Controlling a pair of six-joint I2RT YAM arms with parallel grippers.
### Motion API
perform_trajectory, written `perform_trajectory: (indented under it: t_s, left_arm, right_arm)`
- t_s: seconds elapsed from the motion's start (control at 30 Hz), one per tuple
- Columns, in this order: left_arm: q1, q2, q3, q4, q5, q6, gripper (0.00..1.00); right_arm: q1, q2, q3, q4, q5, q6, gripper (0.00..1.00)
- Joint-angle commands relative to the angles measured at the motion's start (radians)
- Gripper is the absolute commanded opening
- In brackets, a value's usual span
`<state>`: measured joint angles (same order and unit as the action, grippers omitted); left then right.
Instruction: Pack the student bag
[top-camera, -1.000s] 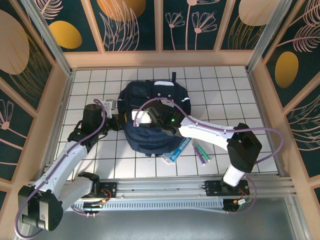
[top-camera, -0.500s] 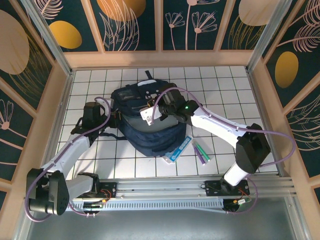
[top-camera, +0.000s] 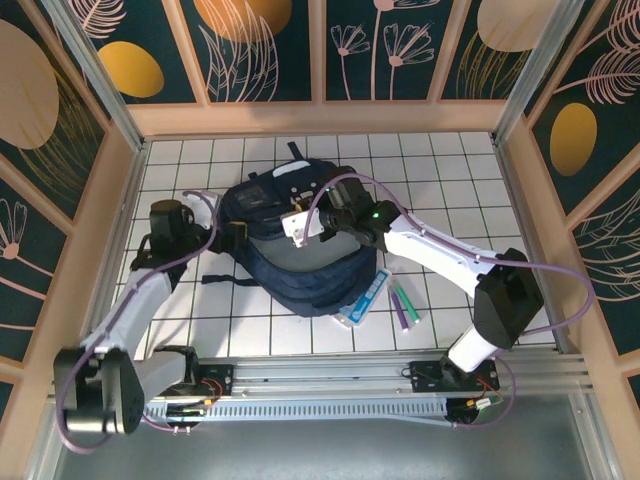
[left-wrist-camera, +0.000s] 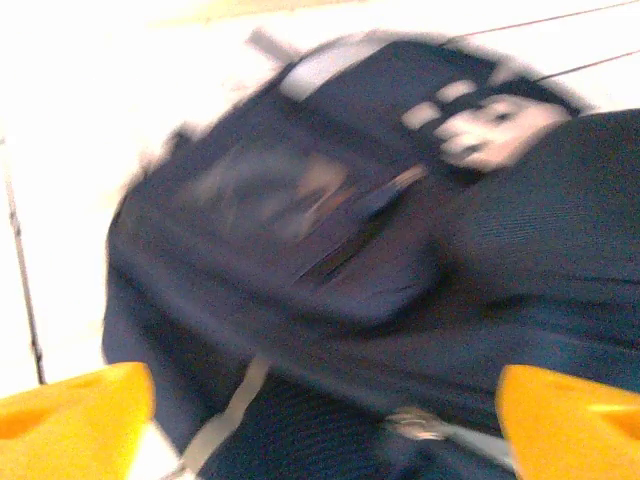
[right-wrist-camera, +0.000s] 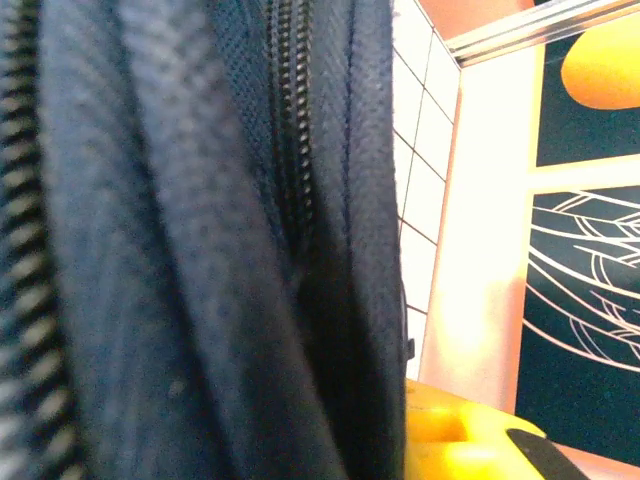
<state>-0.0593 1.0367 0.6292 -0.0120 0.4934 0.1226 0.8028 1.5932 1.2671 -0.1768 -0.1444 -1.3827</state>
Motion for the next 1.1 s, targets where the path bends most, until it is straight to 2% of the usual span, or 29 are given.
perform_trajectory:
  t_s: [0.0, 0.07, 0.17, 0.3, 0.43, 0.57, 0.63, 0.67, 0.77, 0.83, 0.87, 0.9, 0.97, 1.07]
  left_arm:
    - [-0.023, -0.133, -0.071, 0.116, 0.323, 0.183, 0.99]
    - [-0.054, -0.179, -0.102, 0.144, 0.337, 0.254, 0.99]
    - [-0.112, -0.177, -0.082, 0.125, 0.279, 0.347, 0.99]
    - [-0.164, -0.077, 0.007, 0.11, 0.164, 0.401, 0.99]
    - [-0.203, 0.022, 0.072, 0.104, 0.101, 0.499, 0.99]
    - [-0.291, 0.123, 0.15, 0.044, 0.055, 0.625, 0.98]
    - [-0.333, 0.179, 0.198, -0.008, 0.028, 0.683, 0.86]
    - [-0.346, 0.208, 0.222, -0.016, 0.003, 0.677, 0.76]
    - [-0.35, 0.278, 0.297, -0.032, -0.066, 0.609, 0.36]
    - [-0.351, 0.299, 0.316, -0.007, -0.147, 0.555, 0.15]
    - [-0.35, 0.301, 0.311, 0.022, -0.195, 0.532, 0.07]
    - [-0.35, 0.297, 0.297, 0.057, -0.242, 0.513, 0.0]
    - [-0.348, 0.287, 0.264, 0.136, -0.33, 0.494, 0.0]
    - [-0.301, 0.293, 0.27, 0.203, -0.403, 0.441, 0.0]
  right_arm:
    - [-0.002, -0.015, -0.017, 0.144, 0.033, 0.169, 0.25]
    - [-0.009, -0.028, -0.042, 0.184, 0.002, 0.228, 0.3]
    - [-0.02, -0.039, -0.058, 0.201, -0.049, 0.291, 0.32]
    - [-0.022, -0.049, -0.077, 0.217, -0.083, 0.31, 0.32]
    - [-0.028, -0.056, -0.089, 0.243, -0.107, 0.347, 0.32]
    - [-0.035, -0.069, -0.107, 0.287, -0.153, 0.425, 0.32]
    - [-0.04, -0.077, -0.117, 0.311, -0.172, 0.482, 0.33]
    - [-0.042, -0.085, -0.124, 0.326, -0.178, 0.516, 0.34]
    - [-0.045, -0.136, -0.181, 0.388, -0.152, 0.698, 0.5]
    - [-0.044, -0.206, -0.275, 0.483, -0.101, 0.904, 0.6]
    - [-0.041, -0.256, -0.337, 0.53, -0.06, 1.007, 0.73]
    - [-0.04, -0.307, -0.392, 0.57, -0.014, 1.095, 0.77]
    - [-0.04, -0.396, -0.475, 0.584, 0.073, 1.261, 0.8]
    - [-0.04, -0.483, -0.486, 0.407, 0.306, 1.611, 0.88]
